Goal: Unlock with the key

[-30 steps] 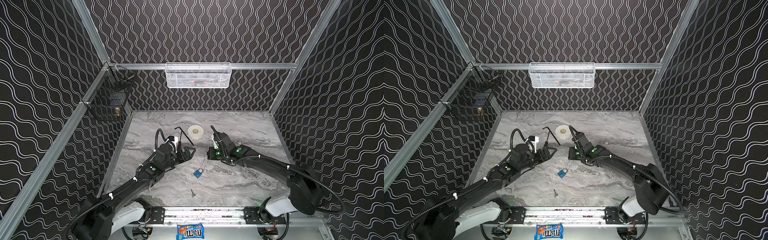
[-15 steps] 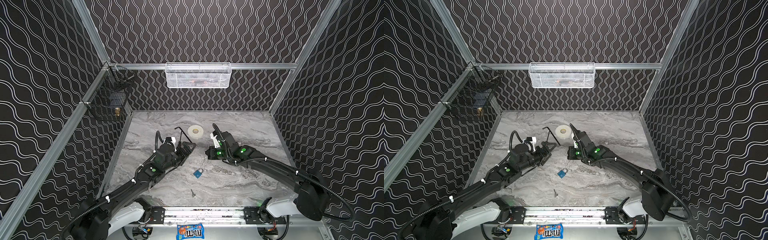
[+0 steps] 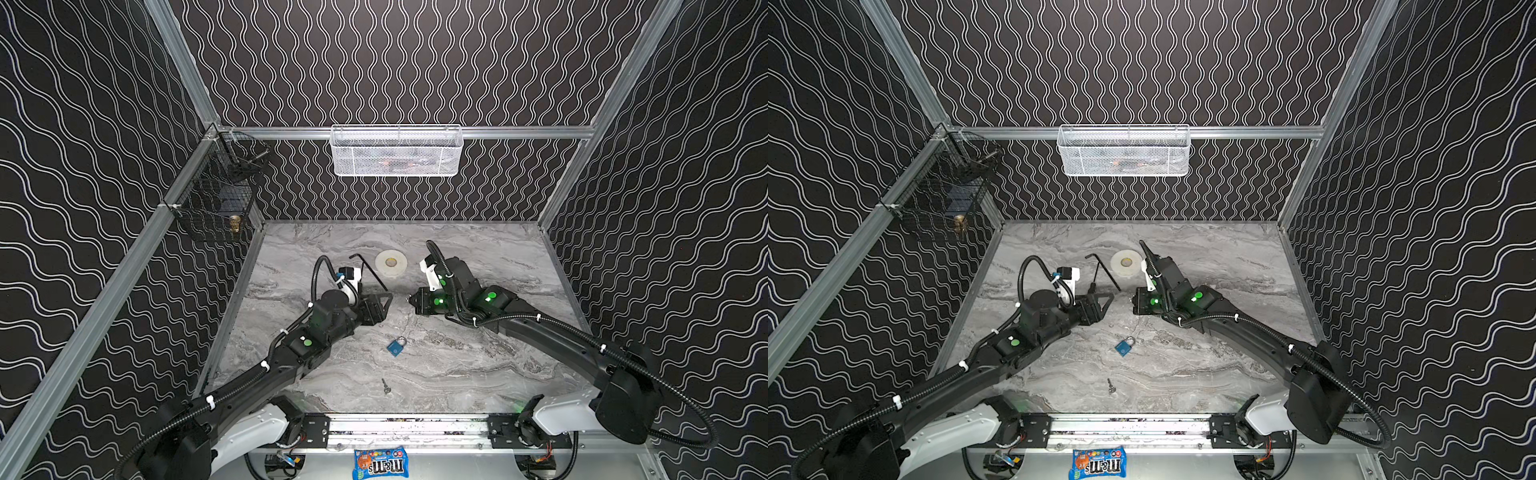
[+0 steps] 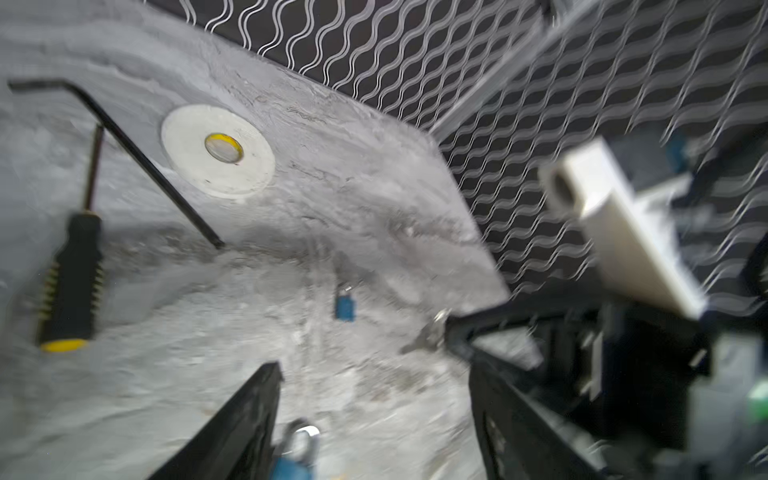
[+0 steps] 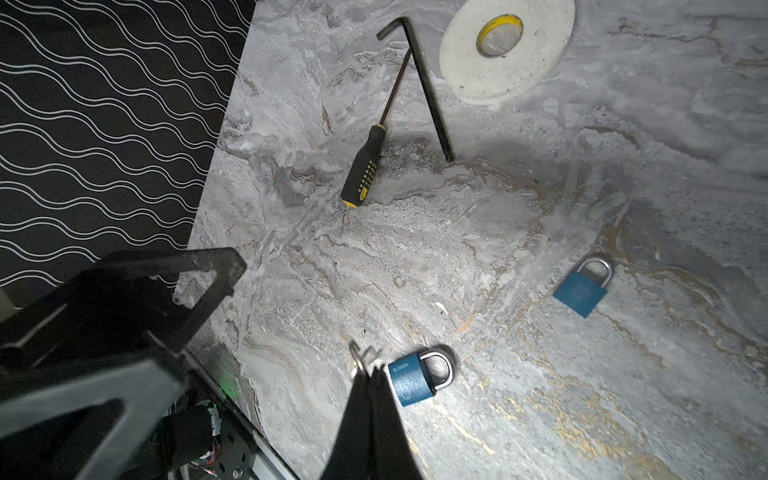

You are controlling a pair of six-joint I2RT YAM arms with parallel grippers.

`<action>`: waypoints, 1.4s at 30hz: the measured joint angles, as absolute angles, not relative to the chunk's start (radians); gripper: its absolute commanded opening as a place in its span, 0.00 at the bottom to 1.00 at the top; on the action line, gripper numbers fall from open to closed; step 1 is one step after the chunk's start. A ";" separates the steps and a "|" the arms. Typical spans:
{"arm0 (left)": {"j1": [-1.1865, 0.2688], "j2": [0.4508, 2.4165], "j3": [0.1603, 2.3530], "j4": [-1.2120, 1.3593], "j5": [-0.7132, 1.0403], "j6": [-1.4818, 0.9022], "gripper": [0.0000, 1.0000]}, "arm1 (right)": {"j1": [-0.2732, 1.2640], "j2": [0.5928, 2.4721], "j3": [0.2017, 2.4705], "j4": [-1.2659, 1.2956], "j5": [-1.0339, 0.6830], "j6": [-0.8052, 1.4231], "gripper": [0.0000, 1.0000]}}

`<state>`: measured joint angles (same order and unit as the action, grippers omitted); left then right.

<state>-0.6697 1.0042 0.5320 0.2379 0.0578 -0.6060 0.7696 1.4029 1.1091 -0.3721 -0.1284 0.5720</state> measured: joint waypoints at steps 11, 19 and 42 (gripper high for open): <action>-0.695 1.093 0.405 0.599 0.173 -0.140 0.57 | 0.770 1.410 1.192 -0.453 -0.148 0.588 0.00; -0.752 1.206 0.430 0.739 0.167 0.007 0.50 | 0.770 1.410 1.211 -0.464 -0.171 0.604 0.00; -0.787 1.351 0.458 0.912 0.087 0.078 0.22 | 0.768 1.388 1.214 -0.464 -0.181 0.614 0.00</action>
<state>-0.7868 1.3514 0.4576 0.9115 0.0868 0.0780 0.7685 1.3880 1.2140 -0.4637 -0.1806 0.6136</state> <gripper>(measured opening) 0.214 0.049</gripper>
